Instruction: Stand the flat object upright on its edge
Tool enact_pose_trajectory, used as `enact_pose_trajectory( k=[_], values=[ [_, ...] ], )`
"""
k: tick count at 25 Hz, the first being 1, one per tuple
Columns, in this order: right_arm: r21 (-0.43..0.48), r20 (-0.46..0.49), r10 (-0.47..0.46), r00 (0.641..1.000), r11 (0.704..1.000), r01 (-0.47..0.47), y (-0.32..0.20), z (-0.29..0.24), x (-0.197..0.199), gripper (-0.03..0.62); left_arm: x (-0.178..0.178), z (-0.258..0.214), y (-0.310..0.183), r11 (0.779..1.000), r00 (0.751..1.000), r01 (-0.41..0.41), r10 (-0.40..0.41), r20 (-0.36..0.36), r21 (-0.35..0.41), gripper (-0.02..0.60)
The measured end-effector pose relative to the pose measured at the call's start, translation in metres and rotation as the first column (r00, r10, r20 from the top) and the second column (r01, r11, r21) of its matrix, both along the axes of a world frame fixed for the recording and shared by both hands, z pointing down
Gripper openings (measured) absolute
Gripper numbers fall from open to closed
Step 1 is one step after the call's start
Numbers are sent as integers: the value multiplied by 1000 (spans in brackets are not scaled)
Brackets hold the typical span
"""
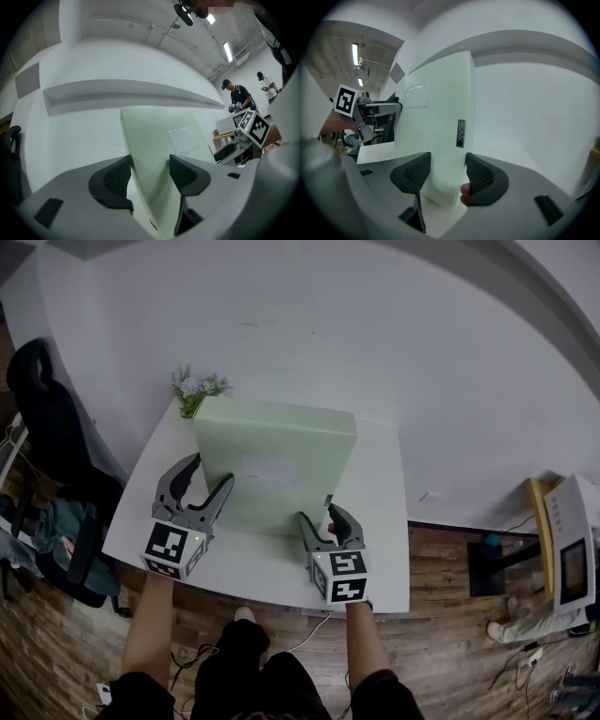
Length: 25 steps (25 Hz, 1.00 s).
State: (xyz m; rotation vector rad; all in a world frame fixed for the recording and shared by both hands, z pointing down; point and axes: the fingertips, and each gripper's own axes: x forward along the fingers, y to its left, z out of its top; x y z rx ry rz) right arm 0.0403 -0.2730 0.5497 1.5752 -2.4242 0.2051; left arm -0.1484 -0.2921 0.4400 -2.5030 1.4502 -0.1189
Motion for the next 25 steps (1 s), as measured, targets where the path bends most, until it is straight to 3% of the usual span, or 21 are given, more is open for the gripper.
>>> enact_pose_trajectory(
  k=[16, 25],
  values=[
    [-7, -32, -3, 999, 1000, 3, 15, 3, -2, 255, -5, 6, 19, 1000, 999, 0, 1, 40, -27, 268],
    [-6, -42, 15, 999, 1000, -15, 27, -8, -1, 255, -11, 25, 28, 992, 1000, 9, -5, 30, -126, 268]
  ],
)
